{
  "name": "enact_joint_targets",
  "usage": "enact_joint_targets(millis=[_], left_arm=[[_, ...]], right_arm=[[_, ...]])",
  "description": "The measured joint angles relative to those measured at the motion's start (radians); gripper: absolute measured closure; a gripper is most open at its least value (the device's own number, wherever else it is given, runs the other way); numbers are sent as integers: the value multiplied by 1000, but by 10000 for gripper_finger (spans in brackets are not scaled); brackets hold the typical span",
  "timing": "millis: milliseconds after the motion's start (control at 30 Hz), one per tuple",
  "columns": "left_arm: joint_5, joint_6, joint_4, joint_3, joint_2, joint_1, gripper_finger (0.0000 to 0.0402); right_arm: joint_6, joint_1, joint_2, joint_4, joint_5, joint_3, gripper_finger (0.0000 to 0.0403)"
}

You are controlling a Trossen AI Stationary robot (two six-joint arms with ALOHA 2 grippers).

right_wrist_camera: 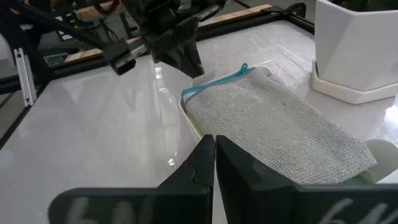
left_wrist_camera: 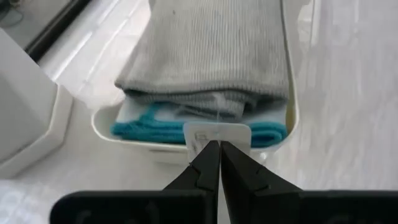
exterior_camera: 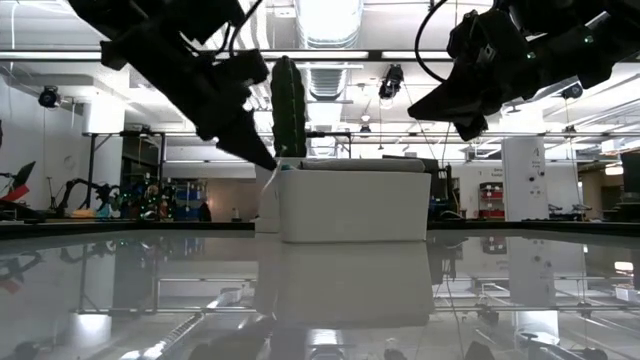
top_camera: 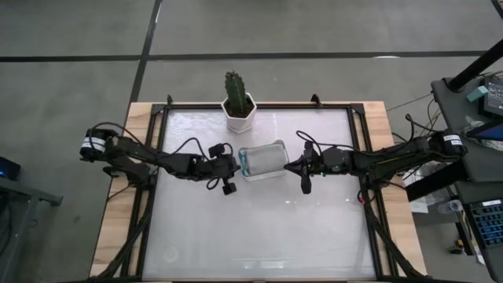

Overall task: Fold microfiber towels
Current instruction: Adjust the white tag

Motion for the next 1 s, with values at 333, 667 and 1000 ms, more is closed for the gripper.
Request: enact_joint_targets(millis=[333, 667, 1000], left_arm=[[-28, 52, 51, -3, -27, -1, 402], [-45, 170, -43, -5, -87, -1, 402], [-157, 295, -14, -135, -315, 0, 402]], right_arm=[[-3, 0, 0, 3, 0, 38, 389], [-51, 0, 159, -141, 0, 256, 298], [-126, -15, 411, -368, 0, 597, 251]])
